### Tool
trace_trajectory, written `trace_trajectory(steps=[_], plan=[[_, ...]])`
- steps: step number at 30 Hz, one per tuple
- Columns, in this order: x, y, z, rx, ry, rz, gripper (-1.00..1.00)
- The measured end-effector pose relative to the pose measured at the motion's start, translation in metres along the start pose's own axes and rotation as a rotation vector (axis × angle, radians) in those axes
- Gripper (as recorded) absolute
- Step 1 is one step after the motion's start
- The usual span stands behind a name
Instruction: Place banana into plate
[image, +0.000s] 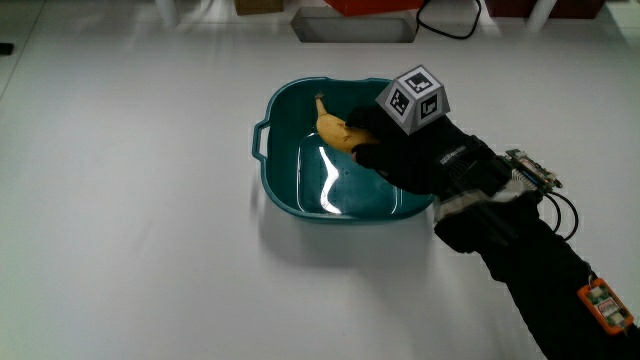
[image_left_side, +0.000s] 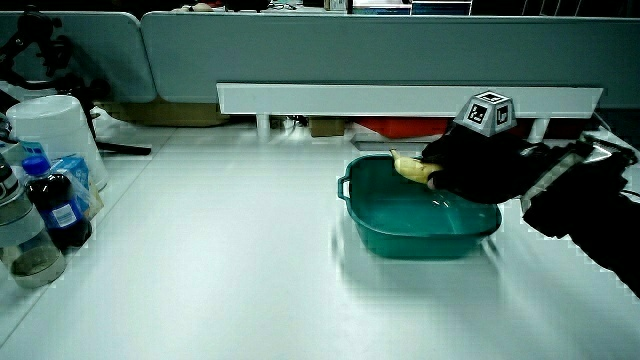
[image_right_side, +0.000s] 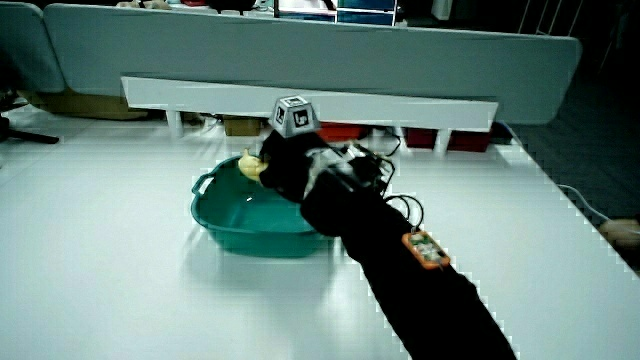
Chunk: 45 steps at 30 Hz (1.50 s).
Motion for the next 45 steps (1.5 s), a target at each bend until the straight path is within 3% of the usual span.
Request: trace_trajectory(steps=[10,19,24,30,35,40,45], plan=[[0.019,0.017,-0.020,-0.025,0.029,-0.068,0.00],[0.027,0.030,-0.053,-0.072,0.057,-0.120,0.00],[0.023,0.040,-0.068,-0.130,0.060,-0.122,0.00],[0.029,0.050,-0.093,-0.201,0.029,-0.175,0.00],[0.029,0.051,-0.103,-0.237,0.047,-0.155,0.00],[0.027,0.055,-0.116,-0.279,0.000,-0.163,0.00],[0.028,0.057,-0.118,-0.299,0.002,-0.161,0.00]])
